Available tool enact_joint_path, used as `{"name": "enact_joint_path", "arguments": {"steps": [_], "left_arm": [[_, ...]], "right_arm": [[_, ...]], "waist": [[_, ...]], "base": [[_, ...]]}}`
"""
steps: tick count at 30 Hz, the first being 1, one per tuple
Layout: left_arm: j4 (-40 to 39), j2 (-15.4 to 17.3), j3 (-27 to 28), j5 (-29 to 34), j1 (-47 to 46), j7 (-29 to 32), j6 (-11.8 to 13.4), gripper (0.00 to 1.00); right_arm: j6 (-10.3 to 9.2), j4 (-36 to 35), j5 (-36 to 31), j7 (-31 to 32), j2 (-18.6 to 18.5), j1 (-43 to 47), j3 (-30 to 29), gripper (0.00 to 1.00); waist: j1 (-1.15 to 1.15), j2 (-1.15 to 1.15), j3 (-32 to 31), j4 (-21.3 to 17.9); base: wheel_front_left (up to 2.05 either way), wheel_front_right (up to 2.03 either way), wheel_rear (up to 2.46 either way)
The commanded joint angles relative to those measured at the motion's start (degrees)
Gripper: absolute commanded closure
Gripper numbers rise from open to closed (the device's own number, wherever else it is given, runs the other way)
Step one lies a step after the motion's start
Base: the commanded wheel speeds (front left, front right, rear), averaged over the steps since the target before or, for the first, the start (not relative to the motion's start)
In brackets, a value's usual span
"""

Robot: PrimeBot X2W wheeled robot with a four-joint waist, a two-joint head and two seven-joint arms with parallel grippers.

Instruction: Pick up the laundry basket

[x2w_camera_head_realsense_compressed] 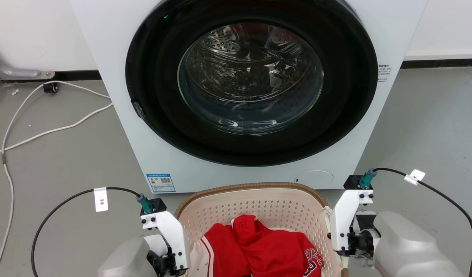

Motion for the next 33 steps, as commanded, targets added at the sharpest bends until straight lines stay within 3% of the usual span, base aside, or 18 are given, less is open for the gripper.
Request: {"name": "enact_joint_path", "arguments": {"steps": [1,33], "left_arm": [[-0.8,-1.5,-0.2,-0.2,0.3,0.1,-0.7,1.00],[-0.7,-1.2,-0.7,-1.4,0.8,0.1,-0.1,1.00]], "right_arm": [[0.83,-0.8,0.0,-0.2,1.9,0.3,-0.3,1.00],[0.83,-0.8,-1.0,-0.8,2.6,0.5,-2.3,1.00]], "waist": [[0.00,0.00,0.0,0.0],[0.00,0.00,0.0,-0.1]], "base": [[0.00,0.00,0.00],[0.00,0.00,0.00]]}}
